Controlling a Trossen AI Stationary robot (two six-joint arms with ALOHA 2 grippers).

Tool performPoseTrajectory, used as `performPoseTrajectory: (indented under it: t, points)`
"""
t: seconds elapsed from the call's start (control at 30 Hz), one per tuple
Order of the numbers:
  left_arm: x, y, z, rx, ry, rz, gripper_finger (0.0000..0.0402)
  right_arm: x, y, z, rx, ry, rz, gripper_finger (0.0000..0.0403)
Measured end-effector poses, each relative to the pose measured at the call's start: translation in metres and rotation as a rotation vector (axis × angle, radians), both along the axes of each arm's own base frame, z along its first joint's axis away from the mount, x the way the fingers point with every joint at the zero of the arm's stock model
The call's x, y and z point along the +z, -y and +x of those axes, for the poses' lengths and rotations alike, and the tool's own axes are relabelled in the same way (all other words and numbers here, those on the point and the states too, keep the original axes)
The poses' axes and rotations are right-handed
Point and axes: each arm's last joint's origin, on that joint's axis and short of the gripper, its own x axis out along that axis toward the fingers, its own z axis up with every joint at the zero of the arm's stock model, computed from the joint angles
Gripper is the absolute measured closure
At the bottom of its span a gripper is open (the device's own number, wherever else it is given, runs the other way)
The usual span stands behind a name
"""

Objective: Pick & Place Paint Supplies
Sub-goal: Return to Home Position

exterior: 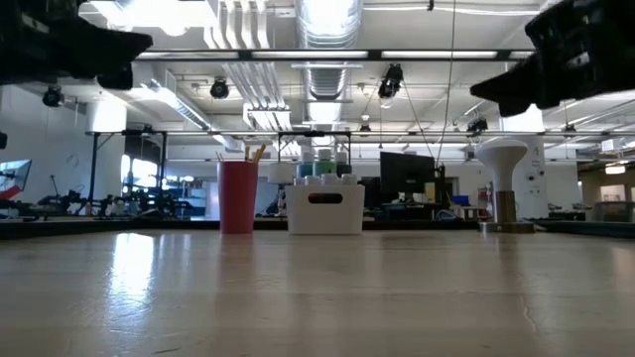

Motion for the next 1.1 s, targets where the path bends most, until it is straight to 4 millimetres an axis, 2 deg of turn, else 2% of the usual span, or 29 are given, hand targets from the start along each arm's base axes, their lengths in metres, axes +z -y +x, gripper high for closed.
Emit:
performPoseTrajectory:
  t: [0.13,0.2,0.37,0.47,1.1]
  points:
    - [-0.014,0.0,-0.002,0.003,0.017,0.022,0.0394,-0.026,0.005,-0.008,-0.043,-0.02,0.003,0.0394]
    - [-0.026,0.0,0.0,0.005,-0.03,0.04,0.0394,-0.039,0.008,-0.011,-0.081,-0.073,0.035,0.0394]
    - [-0.032,0.0,0.0,0.008,-0.097,-0.01,0.0392,-0.053,0.011,-0.015,-0.173,-0.205,0.17,0.0394]
    - [-0.033,0.0,0.0,0.006,-0.108,-0.031,0.0388,-0.056,0.012,-0.016,-0.214,-0.228,0.232,0.0394]
    - [-0.034,0.0,0.001,0.007,-0.122,-0.034,0.0385,-0.056,0.012,-0.017,-0.23,-0.231,0.211,0.0394]
